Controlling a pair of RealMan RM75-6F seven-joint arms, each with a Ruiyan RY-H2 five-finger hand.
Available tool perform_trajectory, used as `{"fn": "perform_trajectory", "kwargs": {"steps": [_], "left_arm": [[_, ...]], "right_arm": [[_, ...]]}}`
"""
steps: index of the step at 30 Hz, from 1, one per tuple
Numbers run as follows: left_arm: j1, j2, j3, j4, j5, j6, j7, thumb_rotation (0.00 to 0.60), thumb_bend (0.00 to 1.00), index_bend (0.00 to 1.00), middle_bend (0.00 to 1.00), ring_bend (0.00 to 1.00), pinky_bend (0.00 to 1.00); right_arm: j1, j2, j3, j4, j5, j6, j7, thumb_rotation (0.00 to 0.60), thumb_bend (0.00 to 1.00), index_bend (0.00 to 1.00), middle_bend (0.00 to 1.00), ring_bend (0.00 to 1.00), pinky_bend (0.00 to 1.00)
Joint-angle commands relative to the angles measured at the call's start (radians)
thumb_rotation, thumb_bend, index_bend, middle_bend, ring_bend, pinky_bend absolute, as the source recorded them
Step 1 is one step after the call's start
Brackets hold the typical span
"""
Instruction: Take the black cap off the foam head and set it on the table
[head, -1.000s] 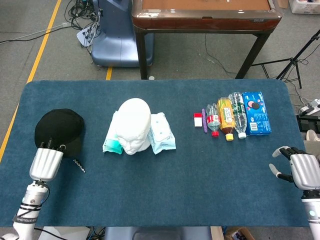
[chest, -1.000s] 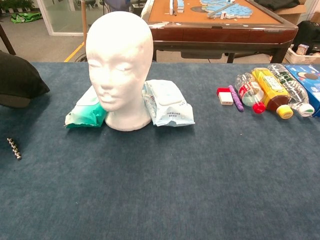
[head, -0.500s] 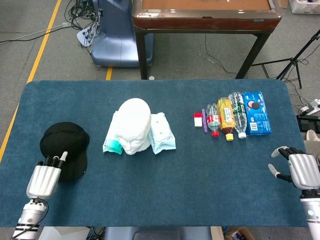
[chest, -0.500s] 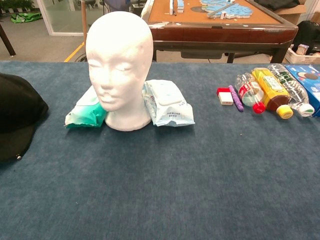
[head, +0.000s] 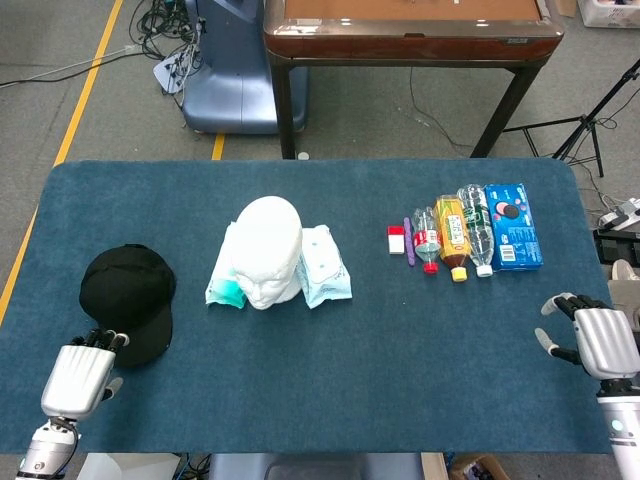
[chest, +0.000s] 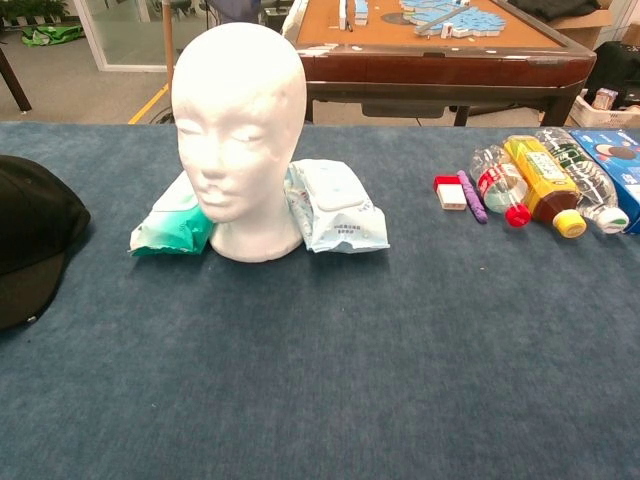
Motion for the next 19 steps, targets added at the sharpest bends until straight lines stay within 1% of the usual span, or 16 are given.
{"fn": "perform_trajectory", "kwargs": {"steps": [1,4,8,9,11,13,19], "left_arm": [[0.044,-0.005,-0.008,0.114,0.095,0.105,-0.206,0.6,0.24,0.48,0.54,0.43,0.62],[0.065,-0.005,-0.018,0.171,0.082,0.128,-0.3,0.6,0.27,0.49,0.55,0.43,0.63],[0.08,-0.006,-0.045,0.242,0.01,0.108,-0.405,0.6,0.27,0.5,0.55,0.44,0.63],[0.081,-0.002,-0.052,0.251,-0.022,0.085,-0.416,0.6,0.27,0.5,0.55,0.44,0.63],[0.074,0.01,-0.066,0.246,-0.046,0.06,-0.431,0.6,0.27,0.5,0.56,0.44,0.63],[0.072,0.009,-0.078,0.253,-0.046,0.062,-0.445,0.6,0.27,0.51,0.56,0.44,0.63],[0.072,0.01,-0.091,0.266,-0.054,0.043,-0.462,0.6,0.27,0.51,0.56,0.44,0.63]], "right_arm": [[0.0,-0.005,0.0,-0.001,0.001,0.003,-0.012,0.6,0.27,0.49,0.46,0.41,0.48],[0.0,-0.009,0.002,-0.002,0.007,0.003,-0.029,0.6,0.27,0.49,0.46,0.41,0.48],[-0.001,-0.014,0.007,-0.001,0.021,0.002,-0.043,0.6,0.27,0.49,0.46,0.41,0.48],[0.0,-0.015,0.01,0.001,0.028,0.0,-0.046,0.6,0.27,0.49,0.46,0.41,0.48],[0.002,-0.018,0.014,0.006,0.037,-0.006,-0.052,0.6,0.27,0.49,0.46,0.41,0.48],[0.006,-0.018,0.017,0.008,0.047,-0.015,-0.053,0.6,0.27,0.49,0.46,0.41,0.48],[0.02,-0.022,0.024,0.016,0.08,-0.055,-0.066,0.6,0.27,0.49,0.46,0.41,0.48]]}}
